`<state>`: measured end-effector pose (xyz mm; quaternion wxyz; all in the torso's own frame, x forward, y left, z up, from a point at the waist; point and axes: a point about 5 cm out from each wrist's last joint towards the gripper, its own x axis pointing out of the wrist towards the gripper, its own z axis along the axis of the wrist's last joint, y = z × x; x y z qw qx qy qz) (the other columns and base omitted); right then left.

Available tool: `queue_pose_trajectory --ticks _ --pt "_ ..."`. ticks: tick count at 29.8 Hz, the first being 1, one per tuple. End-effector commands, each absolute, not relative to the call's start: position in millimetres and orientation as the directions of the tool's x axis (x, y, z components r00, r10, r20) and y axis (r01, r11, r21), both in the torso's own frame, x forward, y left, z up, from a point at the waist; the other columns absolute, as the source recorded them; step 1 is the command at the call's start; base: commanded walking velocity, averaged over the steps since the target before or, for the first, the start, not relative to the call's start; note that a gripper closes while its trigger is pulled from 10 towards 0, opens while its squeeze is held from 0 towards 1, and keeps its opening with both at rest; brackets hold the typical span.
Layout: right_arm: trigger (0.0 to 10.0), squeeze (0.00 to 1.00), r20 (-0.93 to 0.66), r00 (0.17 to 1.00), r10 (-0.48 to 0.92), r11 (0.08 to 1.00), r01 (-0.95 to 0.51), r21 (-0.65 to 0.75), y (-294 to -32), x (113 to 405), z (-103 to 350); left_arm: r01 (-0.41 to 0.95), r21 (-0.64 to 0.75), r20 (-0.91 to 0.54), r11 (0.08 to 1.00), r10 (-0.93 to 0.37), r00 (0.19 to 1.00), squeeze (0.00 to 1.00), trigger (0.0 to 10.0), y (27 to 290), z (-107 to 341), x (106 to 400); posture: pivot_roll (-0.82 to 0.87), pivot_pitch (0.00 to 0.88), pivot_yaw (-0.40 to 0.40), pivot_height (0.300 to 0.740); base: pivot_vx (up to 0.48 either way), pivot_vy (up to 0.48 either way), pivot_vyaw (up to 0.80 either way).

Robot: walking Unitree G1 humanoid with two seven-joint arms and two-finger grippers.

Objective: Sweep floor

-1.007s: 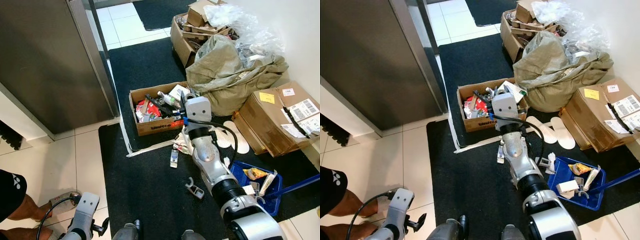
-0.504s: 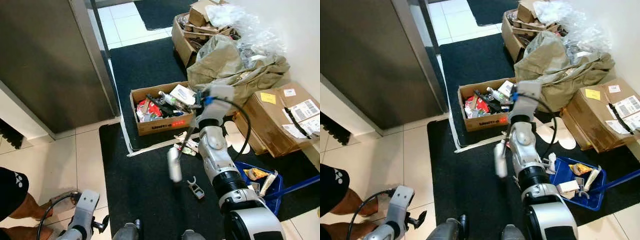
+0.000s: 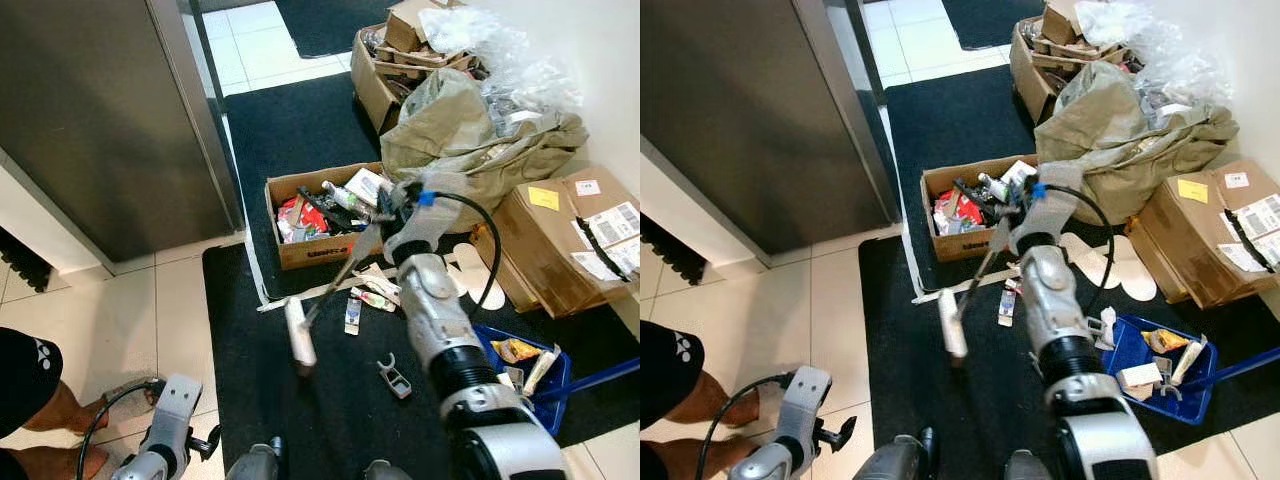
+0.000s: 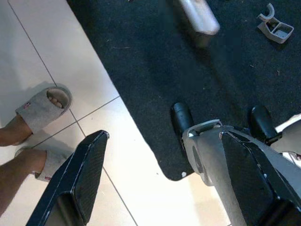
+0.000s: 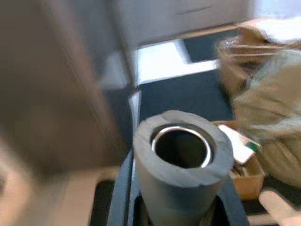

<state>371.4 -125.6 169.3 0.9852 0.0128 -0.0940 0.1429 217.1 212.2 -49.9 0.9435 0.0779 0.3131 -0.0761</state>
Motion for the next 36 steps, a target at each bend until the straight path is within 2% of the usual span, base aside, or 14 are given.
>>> queue_pose_trajectory --ticks 1,4,10,17,19,25,36 --pt "10.0 0.00 0.137 0.898 0.418 0.909 -0.411 -0.074 -119.5 367.8 165.7 0.183 0.083 -0.649 0.980 -0.086 0.756 0.00 10.0 211.8 -59.3 204.1 -0.02 0.191 0.063 0.740 0.000 0.000 0.00" --pt "10.0 0.00 0.037 0.853 0.521 0.851 -0.514 -0.108 -127.4 368.8 162.2 0.170 0.078 -0.656 0.982 -0.078 0.751 0.00 10.0 212.3 -61.3 200.7 -0.02 0.181 0.055 0.740 0.000 0.000 0.00" --pt "10.0 0.00 0.026 0.834 0.551 0.831 -0.545 -0.111 -131.9 369.9 164.2 0.161 0.079 -0.660 0.984 -0.069 0.748 0.00 10.0 213.8 -62.7 197.7 -0.01 0.170 0.048 0.740 0.000 0.000 0.00" --pt "10.0 0.00 0.005 0.825 0.565 0.817 -0.558 -0.149 -135.6 370.1 162.4 0.156 0.080 -0.662 0.984 -0.065 0.747 0.00 10.0 215.1 -63.3 196.0 -0.01 0.171 0.048 0.740 0.000 0.000 0.00" --pt "10.0 0.00 -0.071 0.811 0.581 0.779 -0.580 -0.239 -147.4 369.9 157.4 0.145 0.083 -0.664 0.986 -0.054 0.746 0.00 10.0 217.9 -63.9 193.6 -0.01 0.178 0.050 0.740 0.000 0.000 0.00" --pt "10.0 0.00 -0.097 0.827 0.553 0.787 -0.557 -0.264 -175.4 376.3 175.8 0.155 0.082 -0.667 0.984 -0.062 0.743 0.00 10.0 216.5 -65.1 191.6 -0.01 0.187 0.057 0.740 0.000 0.000 0.00" --pt "10.0 0.00 -0.141 0.829 0.541 0.756 -0.553 -0.351 -182.2 378.8 179.1 0.158 0.086 -0.669 0.984 -0.061 0.741 0.00 10.0 219.6 -65.3 189.1 0.00 0.206 0.066 0.740 0.000 0.000 0.00"
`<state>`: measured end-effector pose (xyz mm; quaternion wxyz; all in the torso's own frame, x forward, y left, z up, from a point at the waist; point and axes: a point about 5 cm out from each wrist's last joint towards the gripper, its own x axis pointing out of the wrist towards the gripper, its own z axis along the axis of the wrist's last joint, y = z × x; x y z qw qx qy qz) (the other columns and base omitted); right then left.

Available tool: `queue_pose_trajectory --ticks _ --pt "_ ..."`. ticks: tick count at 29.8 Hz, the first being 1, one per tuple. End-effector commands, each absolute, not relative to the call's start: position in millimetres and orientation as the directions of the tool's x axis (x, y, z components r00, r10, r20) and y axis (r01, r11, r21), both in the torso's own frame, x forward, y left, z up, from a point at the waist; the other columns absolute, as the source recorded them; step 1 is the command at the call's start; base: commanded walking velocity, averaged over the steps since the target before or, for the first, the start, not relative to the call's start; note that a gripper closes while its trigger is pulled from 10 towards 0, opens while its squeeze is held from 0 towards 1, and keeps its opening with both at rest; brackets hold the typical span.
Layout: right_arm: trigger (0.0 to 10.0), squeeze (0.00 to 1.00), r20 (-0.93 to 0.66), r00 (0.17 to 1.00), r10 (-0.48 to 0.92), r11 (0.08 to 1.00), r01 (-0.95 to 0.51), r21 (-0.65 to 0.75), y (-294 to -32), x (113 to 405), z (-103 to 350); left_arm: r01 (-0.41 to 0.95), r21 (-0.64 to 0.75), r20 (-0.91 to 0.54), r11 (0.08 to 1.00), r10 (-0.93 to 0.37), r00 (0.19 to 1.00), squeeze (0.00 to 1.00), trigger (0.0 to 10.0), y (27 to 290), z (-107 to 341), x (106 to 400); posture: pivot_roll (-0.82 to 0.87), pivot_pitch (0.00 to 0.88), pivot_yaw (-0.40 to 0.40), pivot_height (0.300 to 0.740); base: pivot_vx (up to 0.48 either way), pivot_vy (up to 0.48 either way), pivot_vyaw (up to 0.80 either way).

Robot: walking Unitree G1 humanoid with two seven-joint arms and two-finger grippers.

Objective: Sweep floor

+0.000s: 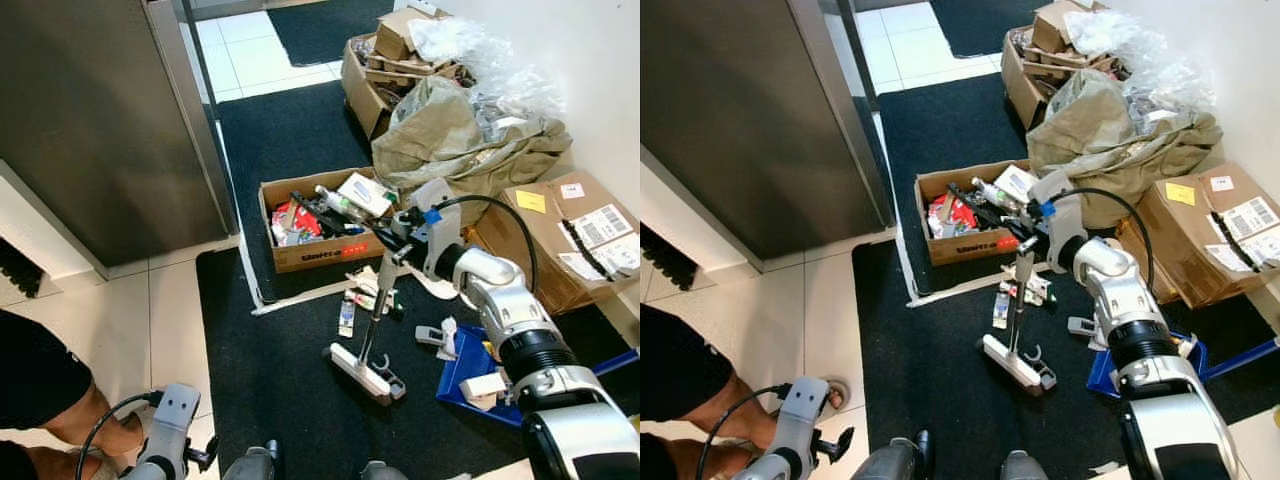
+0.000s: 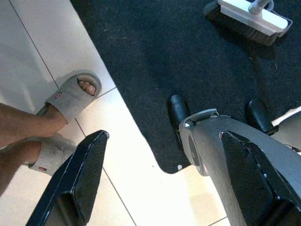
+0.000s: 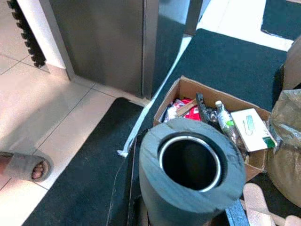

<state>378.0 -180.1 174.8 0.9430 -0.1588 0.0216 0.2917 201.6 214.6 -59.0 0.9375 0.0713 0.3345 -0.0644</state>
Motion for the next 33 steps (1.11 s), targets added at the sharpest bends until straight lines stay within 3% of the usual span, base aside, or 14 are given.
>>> queue_pose_trajectory --ticks 1,8,15,33 --pt "10.0 0.00 -0.144 0.839 0.524 0.757 -0.537 -0.372 -184.9 380.9 181.6 0.156 0.088 -0.669 0.984 -0.057 0.741 0.00 10.0 221.3 -65.2 188.3 0.01 0.208 0.066 0.740 0.000 0.000 0.00" --pt "10.0 0.00 -0.075 0.887 0.455 0.769 -0.434 -0.469 -187.5 386.3 191.6 0.153 0.090 -0.670 0.984 -0.053 0.741 0.00 10.0 223.3 -65.9 185.4 0.01 0.214 0.065 0.740 0.000 0.000 0.00" --pt "10.0 0.00 0.007 0.909 0.418 0.815 -0.371 -0.446 -188.9 387.8 200.3 0.154 0.091 -0.665 0.984 -0.055 0.744 0.00 10.0 223.4 -65.1 186.4 0.01 0.215 0.071 0.740 0.000 0.000 0.00" --pt "10.0 0.00 0.010 0.904 0.427 0.833 -0.389 -0.392 -195.2 388.2 201.4 0.153 0.085 -0.665 0.985 -0.058 0.745 0.00 10.0 223.2 -64.8 187.5 0.01 0.208 0.071 0.740 0.000 0.000 0.00"
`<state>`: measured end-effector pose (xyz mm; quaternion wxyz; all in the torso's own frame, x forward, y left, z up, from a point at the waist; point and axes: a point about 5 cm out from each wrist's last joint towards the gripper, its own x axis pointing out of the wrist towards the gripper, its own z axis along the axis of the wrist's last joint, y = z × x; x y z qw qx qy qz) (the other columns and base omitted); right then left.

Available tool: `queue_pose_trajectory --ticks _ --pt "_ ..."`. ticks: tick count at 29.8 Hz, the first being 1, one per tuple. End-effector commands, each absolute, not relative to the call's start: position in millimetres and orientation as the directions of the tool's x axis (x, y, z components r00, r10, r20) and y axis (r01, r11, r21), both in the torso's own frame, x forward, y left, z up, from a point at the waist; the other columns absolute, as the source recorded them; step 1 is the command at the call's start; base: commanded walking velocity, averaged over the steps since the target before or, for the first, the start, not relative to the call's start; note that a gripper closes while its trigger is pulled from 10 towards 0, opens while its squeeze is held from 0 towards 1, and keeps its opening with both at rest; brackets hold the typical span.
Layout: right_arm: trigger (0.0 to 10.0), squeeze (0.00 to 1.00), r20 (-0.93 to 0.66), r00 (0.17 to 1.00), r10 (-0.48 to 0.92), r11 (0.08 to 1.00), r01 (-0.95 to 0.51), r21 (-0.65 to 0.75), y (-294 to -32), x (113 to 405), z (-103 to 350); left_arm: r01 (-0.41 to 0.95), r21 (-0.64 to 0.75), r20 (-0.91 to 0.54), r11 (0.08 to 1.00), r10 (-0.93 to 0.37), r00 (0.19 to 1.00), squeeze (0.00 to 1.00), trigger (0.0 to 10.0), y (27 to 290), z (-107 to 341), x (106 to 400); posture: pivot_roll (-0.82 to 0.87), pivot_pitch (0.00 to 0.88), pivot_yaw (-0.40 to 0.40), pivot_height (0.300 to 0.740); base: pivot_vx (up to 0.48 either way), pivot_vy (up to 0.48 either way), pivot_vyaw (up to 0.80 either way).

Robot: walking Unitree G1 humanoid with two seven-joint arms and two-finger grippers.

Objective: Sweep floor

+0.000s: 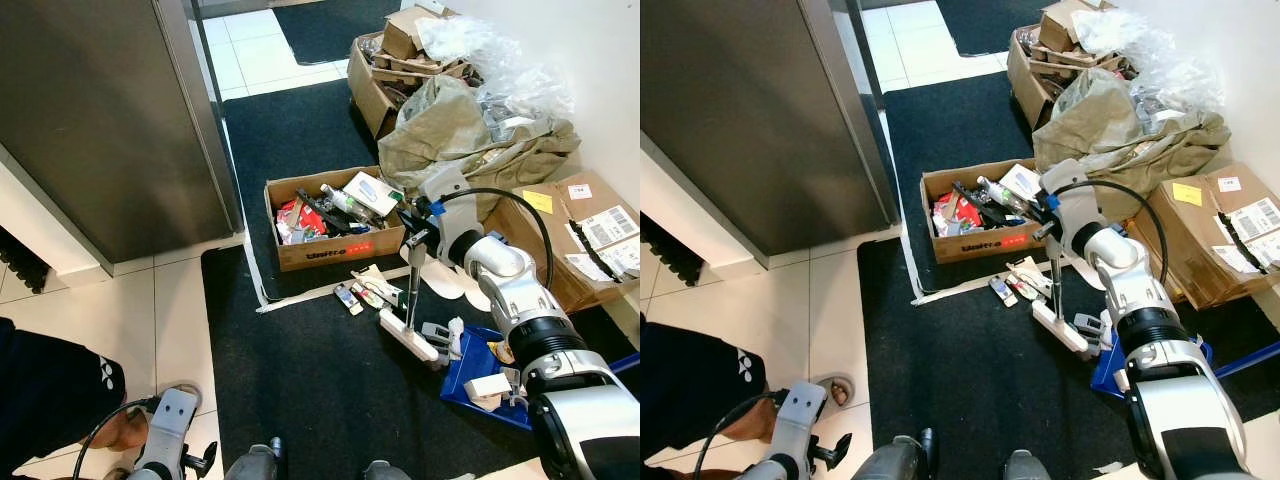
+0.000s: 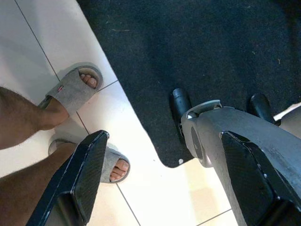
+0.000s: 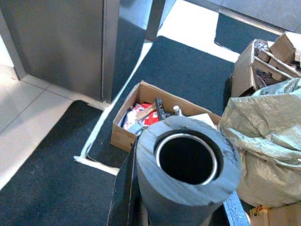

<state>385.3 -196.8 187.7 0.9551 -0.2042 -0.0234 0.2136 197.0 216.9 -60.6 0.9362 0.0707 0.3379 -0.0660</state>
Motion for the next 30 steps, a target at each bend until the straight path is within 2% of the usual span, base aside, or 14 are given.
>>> queue_pose_trajectory --ticks 1,2,5,7,10,16,17,23,25,27,30 --pt "10.0 0.00 0.023 0.908 0.419 0.848 -0.382 -0.367 -197.0 388.9 204.5 0.152 0.085 -0.665 0.985 -0.058 0.744 0.00 10.0 223.0 -64.8 187.5 0.01 0.204 0.071 0.740 0.000 0.000 0.00" --pt "10.0 0.00 0.023 0.908 0.419 0.848 -0.382 -0.367 -197.0 388.9 204.5 0.152 0.085 -0.665 0.985 -0.058 0.744 0.00 10.0 223.0 -64.8 187.5 0.01 0.204 0.071 0.740 0.000 0.000 0.00" --pt "10.0 0.00 0.115 0.925 0.361 0.917 -0.331 -0.223 -205.3 392.9 225.5 0.156 0.078 -0.668 0.985 -0.065 0.741 0.00 10.0 221.0 -65.1 188.5 0.00 0.182 0.067 0.740 0.000 0.000 0.00" --pt "10.0 0.00 0.115 0.925 0.361 0.917 -0.331 -0.223 -205.3 392.9 225.5 0.156 0.078 -0.668 0.985 -0.065 0.741 0.00 10.0 221.0 -65.1 188.5 0.00 0.182 0.067 0.740 0.000 0.000 0.00" --pt "10.0 0.00 0.173 0.942 0.286 0.958 -0.280 -0.060 -216.0 396.0 247.8 0.165 0.060 -0.664 0.984 -0.084 0.743 0.00 10.0 214.6 -64.3 193.4 -0.01 0.159 0.065 0.740 0.000 0.000 0.00" --pt "10.0 0.00 0.201 0.933 0.297 0.946 -0.317 0.071 -219.7 396.1 263.9 0.170 0.050 -0.664 0.984 -0.094 0.741 0.00 10.0 209.8 -63.1 199.0 -0.03 0.117 0.063 0.740 0.000 0.000 0.00" --pt "10.0 0.00 0.232 0.926 0.297 0.937 -0.330 0.115 -218.2 395.3 269.8 0.170 0.048 -0.668 0.984 -0.095 0.738 0.00 10.0 208.0 -62.6 201.9 -0.04 0.094 0.061 0.740 0.000 0.000 0.00" --pt "10.0 0.00 0.239 0.928 0.287 0.936 -0.325 0.135 -206.1 394.4 260.9 0.164 0.050 -0.679 0.985 -0.086 0.729 0.00 10.0 206.9 -62.6 204.4 -0.04 0.076 0.062 0.740 0.000 0.000 0.00" --pt "10.0 0.00 0.235 0.928 0.290 0.931 -0.331 0.156 -198.8 393.1 253.9 0.159 0.055 -0.683 0.986 -0.079 0.726 0.00 10.0 206.9 -62.7 205.0 -0.05 0.073 0.062 0.740 0.000 0.000 0.00" --pt "10.0 0.00 0.205 0.936 0.285 0.913 -0.330 0.238 -181.6 389.5 233.4 0.149 0.056 -0.689 0.987 -0.069 0.722 0.00 10.0 205.5 -62.9 206.4 -0.04 0.066 0.065 0.740 0.000 0.000 0.00" --pt "10.0 0.00 0.194 0.938 0.288 0.907 -0.332 0.259 -172.9 387.3 225.2 0.149 0.058 -0.690 0.987 -0.068 0.721 0.00 10.0 204.8 -62.7 207.2 -0.05 0.066 0.067 0.740 0.000 0.000 0.00"
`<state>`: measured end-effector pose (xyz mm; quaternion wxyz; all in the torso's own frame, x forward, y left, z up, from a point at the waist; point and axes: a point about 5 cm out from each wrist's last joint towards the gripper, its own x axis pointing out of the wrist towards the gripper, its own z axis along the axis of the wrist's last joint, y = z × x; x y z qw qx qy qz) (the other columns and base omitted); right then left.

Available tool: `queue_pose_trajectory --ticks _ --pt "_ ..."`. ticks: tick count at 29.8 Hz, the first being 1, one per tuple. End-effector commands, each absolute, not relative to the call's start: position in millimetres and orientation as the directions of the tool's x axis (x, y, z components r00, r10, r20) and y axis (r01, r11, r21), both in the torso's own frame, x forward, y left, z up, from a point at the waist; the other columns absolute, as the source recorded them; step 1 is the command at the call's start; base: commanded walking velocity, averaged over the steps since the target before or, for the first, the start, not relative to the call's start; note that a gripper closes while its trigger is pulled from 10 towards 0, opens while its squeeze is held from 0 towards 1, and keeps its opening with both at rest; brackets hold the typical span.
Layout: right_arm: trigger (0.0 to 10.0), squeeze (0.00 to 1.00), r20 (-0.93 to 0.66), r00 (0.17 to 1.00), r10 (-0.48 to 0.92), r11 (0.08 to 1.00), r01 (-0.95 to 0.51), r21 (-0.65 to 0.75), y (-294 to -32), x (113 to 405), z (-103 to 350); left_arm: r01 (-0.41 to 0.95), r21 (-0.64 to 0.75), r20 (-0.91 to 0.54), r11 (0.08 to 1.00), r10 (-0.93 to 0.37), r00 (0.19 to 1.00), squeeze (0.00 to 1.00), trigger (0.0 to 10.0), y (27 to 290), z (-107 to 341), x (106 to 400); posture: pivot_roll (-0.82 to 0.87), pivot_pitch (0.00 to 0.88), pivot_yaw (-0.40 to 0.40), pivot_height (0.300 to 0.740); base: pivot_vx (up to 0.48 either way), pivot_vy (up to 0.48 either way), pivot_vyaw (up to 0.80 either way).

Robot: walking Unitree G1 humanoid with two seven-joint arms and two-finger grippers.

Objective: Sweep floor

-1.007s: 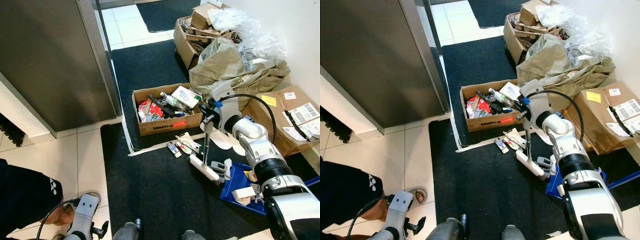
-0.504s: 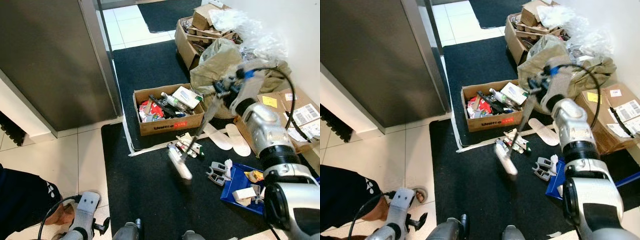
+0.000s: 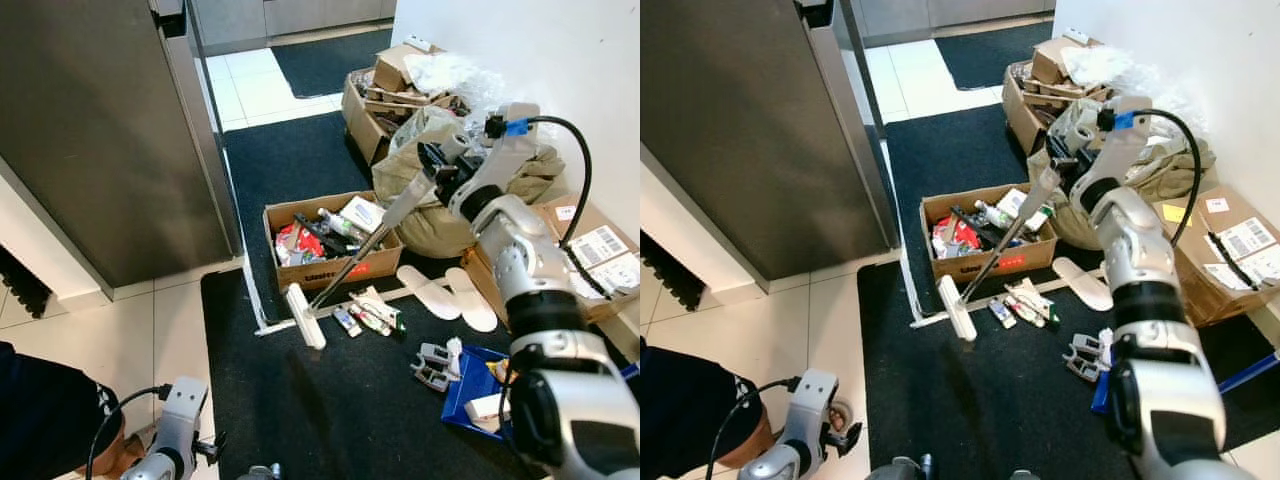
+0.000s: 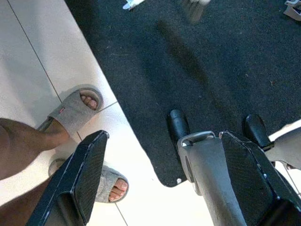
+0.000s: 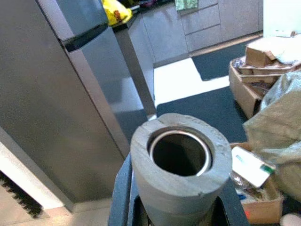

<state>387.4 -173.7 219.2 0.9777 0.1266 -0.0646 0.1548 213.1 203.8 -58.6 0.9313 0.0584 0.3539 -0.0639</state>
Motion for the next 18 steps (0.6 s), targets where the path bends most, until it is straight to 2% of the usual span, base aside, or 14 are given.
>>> queue_pose_trajectory --ticks 1,14,18 --pt "10.0 0.00 0.186 0.938 0.291 0.903 -0.334 0.271 -168.0 385.5 221.1 0.149 0.059 -0.690 0.987 -0.068 0.720 0.00 10.0 204.3 -62.6 207.8 -0.05 0.066 0.067 0.740 0.000 0.000 0.00" --pt "10.0 0.00 0.165 0.946 0.280 0.926 -0.311 0.212 -147.2 377.6 201.1 0.151 0.062 -0.692 0.987 -0.066 0.719 0.00 10.0 203.6 -62.4 208.9 -0.05 0.070 0.066 0.740 0.000 0.000 0.00" --pt "10.0 0.00 0.138 0.939 0.316 0.912 -0.341 0.229 -133.4 369.8 188.1 0.160 0.068 -0.694 0.985 -0.068 0.717 0.00 10.0 202.8 -62.6 208.7 -0.05 0.069 0.065 0.740 0.000 0.000 -0.77"
